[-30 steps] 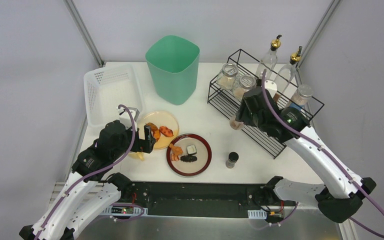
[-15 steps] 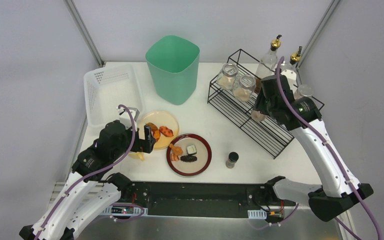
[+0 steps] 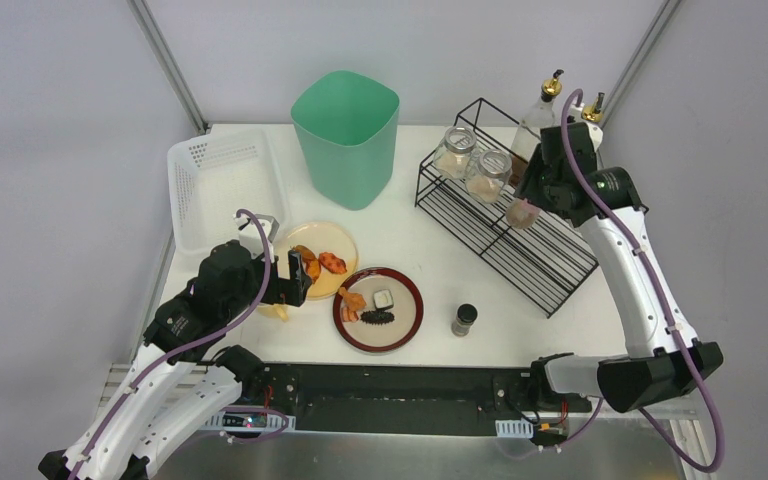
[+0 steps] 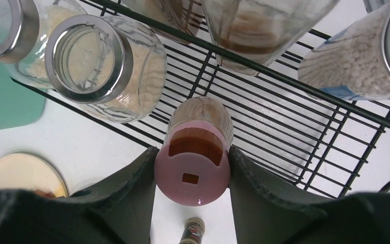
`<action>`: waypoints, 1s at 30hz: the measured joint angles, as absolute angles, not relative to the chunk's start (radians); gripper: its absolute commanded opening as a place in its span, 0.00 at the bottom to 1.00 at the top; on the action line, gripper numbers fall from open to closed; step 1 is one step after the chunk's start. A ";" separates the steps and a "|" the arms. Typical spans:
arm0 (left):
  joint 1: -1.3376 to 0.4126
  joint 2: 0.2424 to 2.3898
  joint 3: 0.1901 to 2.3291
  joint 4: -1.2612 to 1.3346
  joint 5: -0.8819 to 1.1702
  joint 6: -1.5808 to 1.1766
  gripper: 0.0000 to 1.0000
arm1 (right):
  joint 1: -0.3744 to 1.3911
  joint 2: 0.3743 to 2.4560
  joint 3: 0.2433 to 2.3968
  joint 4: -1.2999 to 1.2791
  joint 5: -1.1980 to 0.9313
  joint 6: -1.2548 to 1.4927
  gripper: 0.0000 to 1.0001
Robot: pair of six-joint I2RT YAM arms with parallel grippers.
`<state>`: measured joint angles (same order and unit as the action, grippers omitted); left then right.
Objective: Clear the kitchen counter
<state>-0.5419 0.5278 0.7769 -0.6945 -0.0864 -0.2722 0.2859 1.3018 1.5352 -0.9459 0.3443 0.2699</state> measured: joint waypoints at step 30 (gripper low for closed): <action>-0.542 0.528 0.777 -0.694 -0.086 -0.272 1.00 | 0.254 1.406 1.520 -0.871 0.313 0.252 0.61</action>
<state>-0.5419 0.5278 0.7769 -0.6945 -0.0860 -0.2722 0.2539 1.4055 1.5204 -0.8711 0.3134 0.2523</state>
